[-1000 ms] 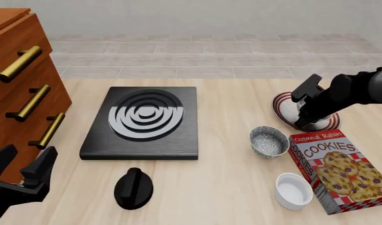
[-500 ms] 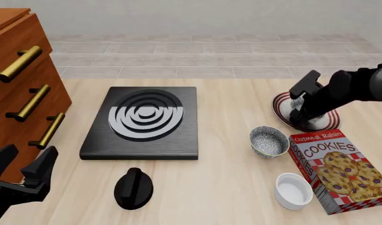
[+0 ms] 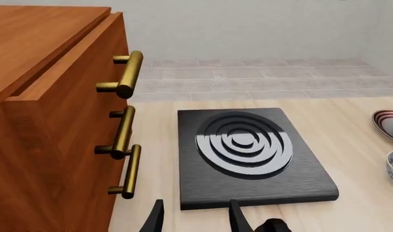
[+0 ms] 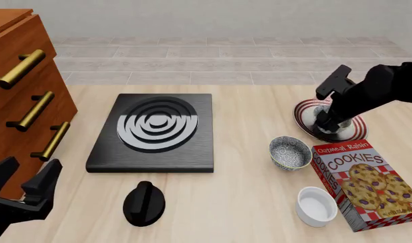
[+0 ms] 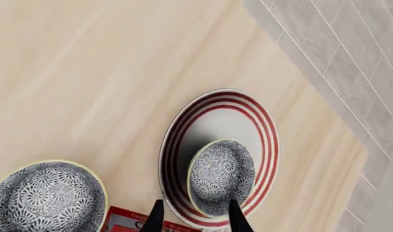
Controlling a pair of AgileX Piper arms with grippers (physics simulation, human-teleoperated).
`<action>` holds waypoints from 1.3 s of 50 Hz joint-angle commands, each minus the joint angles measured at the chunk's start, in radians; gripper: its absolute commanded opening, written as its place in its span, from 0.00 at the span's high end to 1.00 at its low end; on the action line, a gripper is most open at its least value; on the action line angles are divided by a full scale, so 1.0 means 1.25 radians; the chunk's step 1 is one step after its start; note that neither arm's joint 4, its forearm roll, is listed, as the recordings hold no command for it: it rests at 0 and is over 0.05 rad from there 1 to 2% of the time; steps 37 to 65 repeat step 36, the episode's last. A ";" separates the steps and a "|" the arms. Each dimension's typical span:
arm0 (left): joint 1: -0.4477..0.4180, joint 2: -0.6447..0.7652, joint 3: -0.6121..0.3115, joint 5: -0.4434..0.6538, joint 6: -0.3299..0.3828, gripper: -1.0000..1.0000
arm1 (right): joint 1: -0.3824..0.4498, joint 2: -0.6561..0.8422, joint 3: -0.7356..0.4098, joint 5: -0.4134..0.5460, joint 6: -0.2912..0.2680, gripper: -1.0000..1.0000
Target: Pick the akita bowl from table center and place it on the plate.
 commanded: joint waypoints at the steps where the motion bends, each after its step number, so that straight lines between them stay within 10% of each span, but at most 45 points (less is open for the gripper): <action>1: 0.000 -0.006 0.000 0.006 0.001 0.00 | 0.015 -0.084 0.023 0.029 -0.011 0.00; 17: 0.005 -0.010 0.000 0.009 0.006 0.00 | 0.095 -0.328 0.061 0.069 0.098 0.00; 33: 0.008 -0.002 0.000 0.003 0.022 0.00 | 0.175 -0.597 0.260 -0.061 0.201 0.00; 65: 0.009 0.001 0.000 0.001 0.024 0.00 | 0.193 -0.620 0.301 -0.075 0.202 0.00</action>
